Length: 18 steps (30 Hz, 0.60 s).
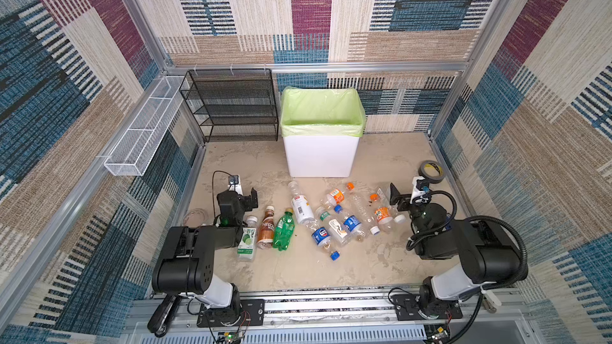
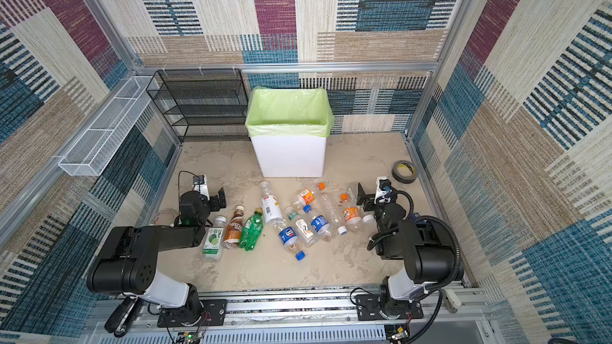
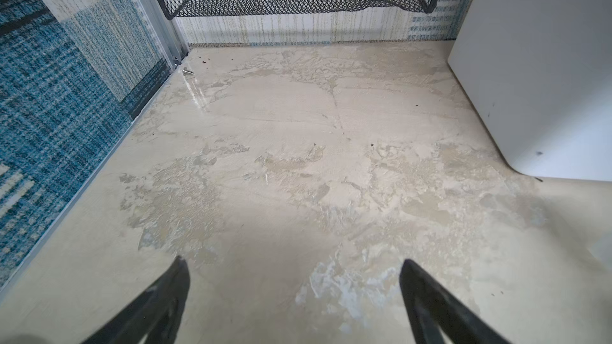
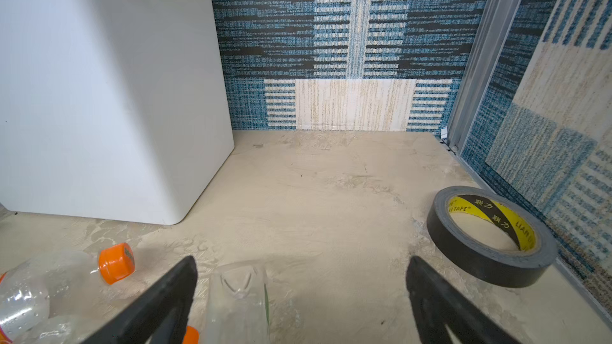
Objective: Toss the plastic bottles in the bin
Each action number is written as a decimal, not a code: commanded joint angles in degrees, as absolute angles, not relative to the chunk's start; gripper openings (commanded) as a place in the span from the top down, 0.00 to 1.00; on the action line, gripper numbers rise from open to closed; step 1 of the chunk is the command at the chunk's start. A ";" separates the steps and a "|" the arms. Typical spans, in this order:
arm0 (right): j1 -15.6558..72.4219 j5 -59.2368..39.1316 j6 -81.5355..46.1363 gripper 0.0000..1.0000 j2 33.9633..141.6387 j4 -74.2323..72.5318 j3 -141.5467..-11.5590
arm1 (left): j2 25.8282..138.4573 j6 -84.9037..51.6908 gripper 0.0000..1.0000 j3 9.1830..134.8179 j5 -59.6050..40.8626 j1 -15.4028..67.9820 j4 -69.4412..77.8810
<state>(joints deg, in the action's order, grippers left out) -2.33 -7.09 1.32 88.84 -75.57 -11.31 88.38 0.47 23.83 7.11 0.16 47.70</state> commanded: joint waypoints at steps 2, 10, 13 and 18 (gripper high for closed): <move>-2.28 -7.30 1.41 0.01 88.68 -77.08 -11.37 | 88.24 0.42 0.01 24.06 6.58 0.18 48.08; -2.29 -7.30 1.41 0.01 88.64 -76.93 -11.36 | 88.24 0.41 0.01 24.01 6.57 0.18 48.07; -2.29 -7.32 1.41 0.01 88.68 -76.96 -11.43 | 88.24 0.37 0.01 24.05 6.56 0.18 47.95; -2.28 -7.29 1.41 0.01 88.69 -76.98 -11.43 | 88.24 0.33 0.01 24.10 6.39 0.15 47.81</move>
